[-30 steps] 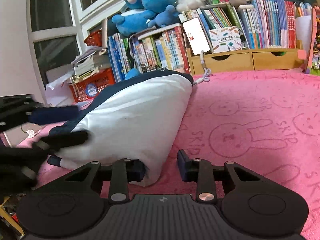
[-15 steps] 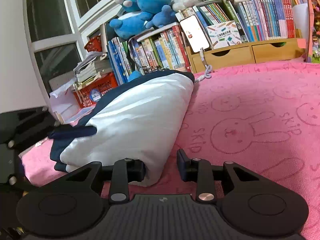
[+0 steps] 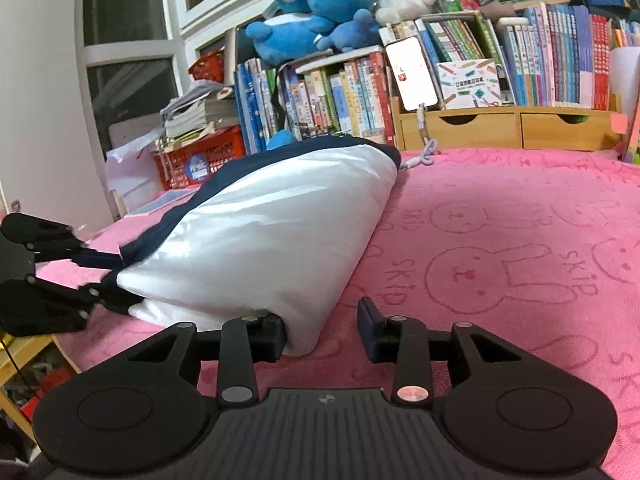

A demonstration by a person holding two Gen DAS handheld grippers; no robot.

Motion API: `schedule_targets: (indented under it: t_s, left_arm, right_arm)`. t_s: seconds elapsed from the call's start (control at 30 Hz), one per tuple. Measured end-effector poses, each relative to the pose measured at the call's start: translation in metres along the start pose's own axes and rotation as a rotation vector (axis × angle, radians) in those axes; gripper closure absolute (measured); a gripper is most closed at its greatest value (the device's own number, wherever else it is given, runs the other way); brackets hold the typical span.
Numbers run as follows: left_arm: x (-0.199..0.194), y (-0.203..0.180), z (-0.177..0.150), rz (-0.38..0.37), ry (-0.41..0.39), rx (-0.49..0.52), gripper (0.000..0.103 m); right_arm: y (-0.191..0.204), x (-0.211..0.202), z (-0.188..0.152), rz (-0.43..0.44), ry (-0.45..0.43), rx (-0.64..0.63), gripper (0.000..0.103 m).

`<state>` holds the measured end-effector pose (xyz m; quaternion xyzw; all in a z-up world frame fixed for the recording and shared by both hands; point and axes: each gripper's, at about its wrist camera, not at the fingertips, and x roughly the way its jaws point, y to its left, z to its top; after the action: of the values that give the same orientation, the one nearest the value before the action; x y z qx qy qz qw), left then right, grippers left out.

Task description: Fold clothes

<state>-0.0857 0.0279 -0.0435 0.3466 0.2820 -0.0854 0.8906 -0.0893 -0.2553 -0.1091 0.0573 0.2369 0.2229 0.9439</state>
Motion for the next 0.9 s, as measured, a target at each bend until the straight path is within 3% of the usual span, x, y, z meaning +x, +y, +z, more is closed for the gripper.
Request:
schedule_targets:
  t_s: [0.13, 0.27, 0.3, 0.37, 0.47, 0.53, 0.63, 0.7, 0.77, 0.9]
  left_arm:
    - [-0.012, 0.03, -0.014, 0.031, 0.066, -0.116, 0.069]
    - [-0.039, 0.073, 0.01, -0.042, -0.08, -0.347, 0.067]
    - [-0.039, 0.071, 0.022, -0.068, -0.121, -0.359, 0.065]
    - [-0.039, 0.063, 0.048, -0.117, -0.206, -0.373, 0.058]
    - [-0.02, 0.017, 0.083, -0.179, -0.292, -0.285, 0.051]
    - [0.0, -0.018, 0.1, -0.212, -0.291, -0.213, 0.051]
    - [0.03, -0.049, 0.097, -0.204, -0.205, -0.166, 0.051]
    - [0.045, -0.053, 0.081, -0.209, -0.151, -0.19, 0.05]
    - [0.045, -0.041, 0.069, -0.229, -0.145, -0.242, 0.049]
    - [0.042, -0.026, 0.055, -0.247, -0.15, -0.31, 0.048]
  right_arm:
    - [0.002, -0.003, 0.0, 0.015, 0.02, -0.045, 0.065]
    - [0.013, 0.002, 0.0, -0.001, 0.035, -0.119, 0.063]
    - [0.015, 0.003, 0.0, 0.002, 0.041, -0.131, 0.063]
    - [0.02, 0.005, 0.0, 0.006, 0.052, -0.152, 0.063]
    - [0.021, 0.006, 0.002, 0.008, 0.068, -0.167, 0.062]
    - [0.019, 0.001, 0.003, 0.033, 0.09, -0.176, 0.062]
    - [0.015, -0.006, 0.005, 0.069, 0.124, -0.19, 0.062]
    - [0.0, -0.017, 0.009, 0.127, 0.136, -0.116, 0.052]
    - [-0.024, -0.03, 0.016, 0.196, 0.136, 0.013, 0.035]
    - [-0.074, -0.021, 0.054, 0.18, 0.082, 0.288, 0.028]
